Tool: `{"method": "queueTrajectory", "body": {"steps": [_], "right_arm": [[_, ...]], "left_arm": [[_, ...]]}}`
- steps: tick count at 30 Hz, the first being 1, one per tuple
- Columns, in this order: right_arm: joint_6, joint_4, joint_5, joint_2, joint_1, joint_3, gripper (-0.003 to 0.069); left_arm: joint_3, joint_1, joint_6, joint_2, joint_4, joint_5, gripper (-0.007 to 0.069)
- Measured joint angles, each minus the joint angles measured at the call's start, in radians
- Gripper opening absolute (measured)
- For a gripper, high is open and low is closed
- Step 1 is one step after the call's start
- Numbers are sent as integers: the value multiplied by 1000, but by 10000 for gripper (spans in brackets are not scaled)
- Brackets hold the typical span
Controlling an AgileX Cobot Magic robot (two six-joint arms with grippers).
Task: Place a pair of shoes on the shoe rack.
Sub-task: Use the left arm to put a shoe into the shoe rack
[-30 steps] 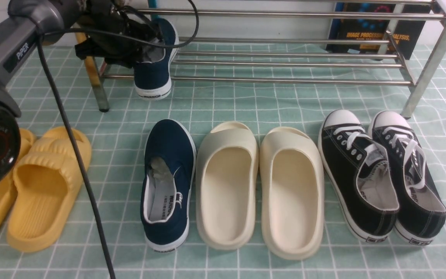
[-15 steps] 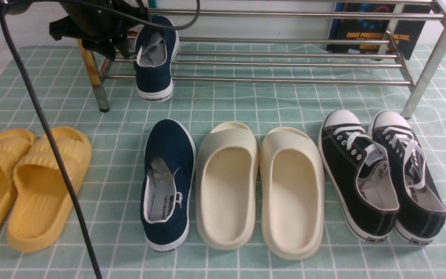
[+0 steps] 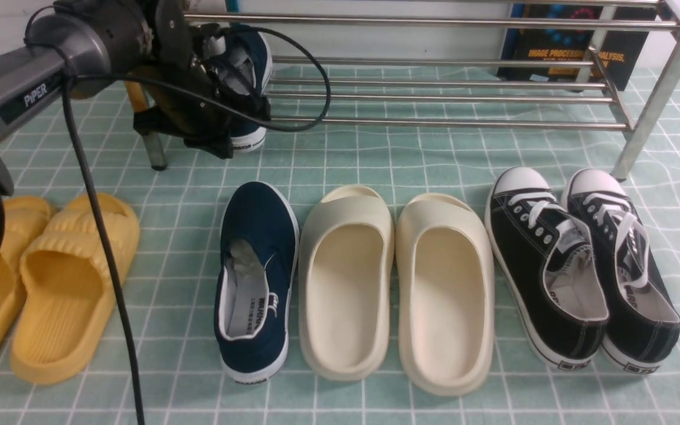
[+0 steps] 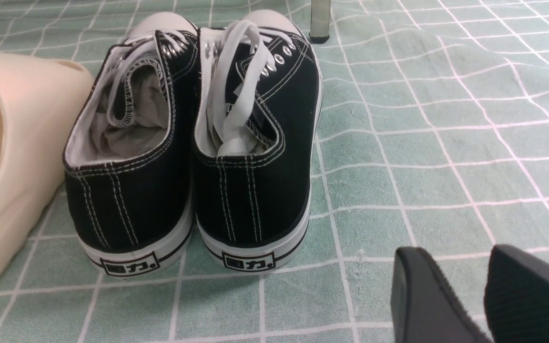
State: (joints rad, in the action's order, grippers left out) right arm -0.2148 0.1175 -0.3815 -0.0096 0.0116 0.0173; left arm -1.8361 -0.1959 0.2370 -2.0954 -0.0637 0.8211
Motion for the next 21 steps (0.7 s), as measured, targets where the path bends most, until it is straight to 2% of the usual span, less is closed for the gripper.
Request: {"method": "queueTrajectory", "body": {"steps": [7, 13, 15, 18, 21], "right_arm": [[0, 0, 0, 0, 0, 0, 239], [0, 0, 0, 0, 0, 0, 239], [0, 0, 0, 0, 0, 0, 239], [0, 0, 0, 0, 0, 0, 239], [0, 0, 0, 0, 0, 0, 239]], "left_arm": [[0, 0, 6, 0, 26, -75, -13], [0, 0, 105, 0, 129, -75, -13], [0, 1, 182, 0, 203, -75, -13], [0, 1, 205, 0, 218, -73, -9], [0, 1, 212, 0, 219, -70, 34]]}}
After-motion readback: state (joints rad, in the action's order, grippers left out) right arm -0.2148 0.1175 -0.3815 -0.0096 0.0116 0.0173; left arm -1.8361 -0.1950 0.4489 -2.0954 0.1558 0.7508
